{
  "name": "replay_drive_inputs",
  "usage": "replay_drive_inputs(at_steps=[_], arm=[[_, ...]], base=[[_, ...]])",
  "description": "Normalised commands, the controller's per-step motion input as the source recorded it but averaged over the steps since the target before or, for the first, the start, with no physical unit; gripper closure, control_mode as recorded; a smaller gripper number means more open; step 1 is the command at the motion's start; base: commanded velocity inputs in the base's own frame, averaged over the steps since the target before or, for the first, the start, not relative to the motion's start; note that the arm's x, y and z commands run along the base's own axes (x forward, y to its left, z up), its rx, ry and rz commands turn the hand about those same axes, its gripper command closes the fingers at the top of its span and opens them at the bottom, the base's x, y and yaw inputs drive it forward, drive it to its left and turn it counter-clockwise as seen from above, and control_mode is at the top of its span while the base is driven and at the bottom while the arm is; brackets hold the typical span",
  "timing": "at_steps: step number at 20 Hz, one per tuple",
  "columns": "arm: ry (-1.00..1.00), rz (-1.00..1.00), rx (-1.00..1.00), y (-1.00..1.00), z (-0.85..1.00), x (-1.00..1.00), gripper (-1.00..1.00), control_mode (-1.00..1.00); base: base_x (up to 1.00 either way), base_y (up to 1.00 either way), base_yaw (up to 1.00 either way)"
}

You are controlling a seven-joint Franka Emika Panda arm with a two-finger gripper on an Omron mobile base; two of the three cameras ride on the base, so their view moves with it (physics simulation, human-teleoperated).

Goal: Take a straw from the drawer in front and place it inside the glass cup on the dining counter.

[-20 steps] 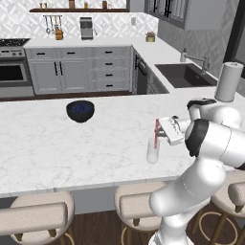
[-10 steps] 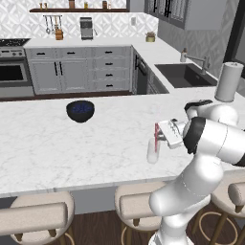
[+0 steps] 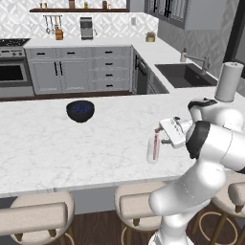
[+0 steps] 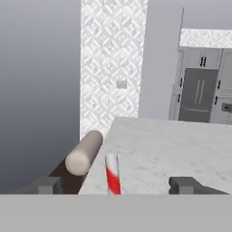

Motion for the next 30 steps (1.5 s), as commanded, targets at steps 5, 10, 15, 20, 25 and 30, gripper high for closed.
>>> replay_drive_inputs(at_steps=[5, 10, 15, 20, 25, 30], arm=[[-0.18, 0.00, -0.04, -0.01, 1.00, -0.18, -1.00, -1.00], [-0.21, 0.00, -0.22, 0.00, 0.95, -0.22, -1.00, -1.00], [-0.39, 0.02, -0.57, 0.22, 0.62, -0.70, -1.00, -1.00], [-0.35, 0.07, -0.59, 0.46, 0.27, -0.91, -1.00, -1.00], [-0.19, 0.15, -0.47, 0.65, 0.00, -0.96, -1.00, -1.00], [-0.05, 0.21, -0.40, 0.75, -0.06, -0.69, -1.00, -1.00]], base=[[0.00, 0.00, 0.00], [0.00, 0.00, 0.00], [0.00, 0.00, 0.00], [0.00, 0.00, 0.00], [0.00, 0.00, 0.00], [0.00, 0.00, 0.00]])
